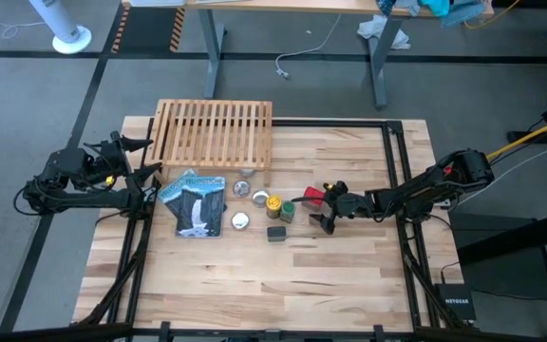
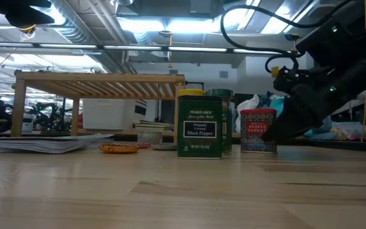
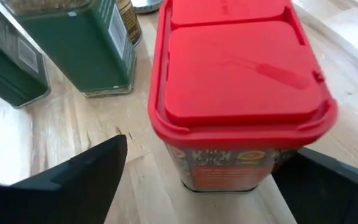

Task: Shelf spices
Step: Remove the red seasoning can from the shelf

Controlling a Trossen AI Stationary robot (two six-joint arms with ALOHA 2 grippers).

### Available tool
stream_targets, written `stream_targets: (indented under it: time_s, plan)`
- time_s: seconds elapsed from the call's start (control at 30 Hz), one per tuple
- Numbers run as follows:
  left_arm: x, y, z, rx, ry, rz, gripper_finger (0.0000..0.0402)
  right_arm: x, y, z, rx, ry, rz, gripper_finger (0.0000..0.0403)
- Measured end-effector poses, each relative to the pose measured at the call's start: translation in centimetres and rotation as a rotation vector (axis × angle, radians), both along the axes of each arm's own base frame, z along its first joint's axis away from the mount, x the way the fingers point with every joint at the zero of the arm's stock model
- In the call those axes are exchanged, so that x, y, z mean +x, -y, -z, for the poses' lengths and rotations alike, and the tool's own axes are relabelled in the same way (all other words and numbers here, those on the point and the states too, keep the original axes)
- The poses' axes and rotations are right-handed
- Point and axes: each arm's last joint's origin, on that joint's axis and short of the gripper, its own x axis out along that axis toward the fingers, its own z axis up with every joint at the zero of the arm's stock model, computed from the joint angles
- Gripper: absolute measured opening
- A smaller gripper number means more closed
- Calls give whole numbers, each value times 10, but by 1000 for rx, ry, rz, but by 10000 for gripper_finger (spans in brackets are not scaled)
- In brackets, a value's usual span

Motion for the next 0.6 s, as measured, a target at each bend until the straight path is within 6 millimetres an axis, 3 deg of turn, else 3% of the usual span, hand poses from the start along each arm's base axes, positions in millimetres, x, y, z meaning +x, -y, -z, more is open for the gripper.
stream_targets:
  time_s: [0.3,0.6]
  plan:
    - [0,0,0,0,0,0,356,-2,4,-2,-92,-3,106,386]
    - [0,0,0,0,0,0,356,-6,4,-23,-80,79,106,386]
